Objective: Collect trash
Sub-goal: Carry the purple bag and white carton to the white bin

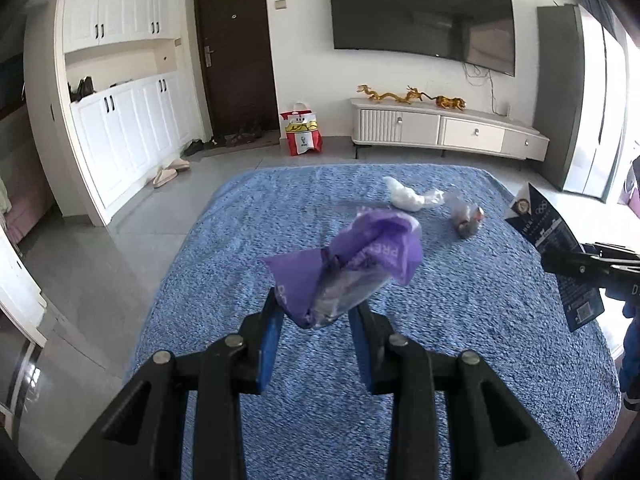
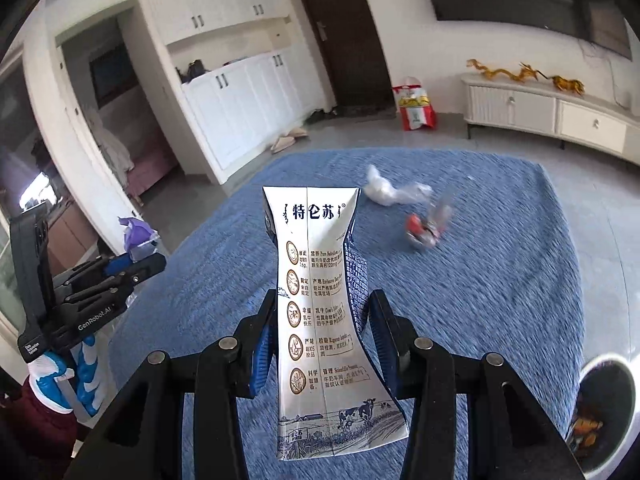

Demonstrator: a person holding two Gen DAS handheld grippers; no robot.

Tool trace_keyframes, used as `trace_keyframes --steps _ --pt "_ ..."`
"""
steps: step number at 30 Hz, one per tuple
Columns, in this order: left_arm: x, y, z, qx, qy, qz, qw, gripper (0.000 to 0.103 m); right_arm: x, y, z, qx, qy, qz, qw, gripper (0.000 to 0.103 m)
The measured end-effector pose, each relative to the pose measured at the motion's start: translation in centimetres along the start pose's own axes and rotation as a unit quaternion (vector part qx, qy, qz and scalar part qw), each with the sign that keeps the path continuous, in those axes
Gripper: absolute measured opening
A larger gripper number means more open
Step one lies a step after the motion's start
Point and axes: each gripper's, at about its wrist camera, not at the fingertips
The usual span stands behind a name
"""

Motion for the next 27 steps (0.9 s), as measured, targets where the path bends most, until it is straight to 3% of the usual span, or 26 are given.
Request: trace_keyframes --steps 14,27 --pt "0.5 -0.1 -4.9 -0.048 -0.007 0.012 0.9987 0.031 2.5 -3.8 -3.7 -0.049 0.000 -0.003 0.999 0.044" --pt "-0.4 0.0 -10.6 -0.091 -0.039 0.034 0.9945 0.031 5.9 -5.8 -8.3 -0.096 -0.011 -0.036 0.995 0.044"
Point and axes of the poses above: each gripper's, at about its wrist camera, not at the fingertips, and x roughly against the way its jaws point, z to its left, y to its top, and after that the axes turned 8 degrees about -z, right-handed
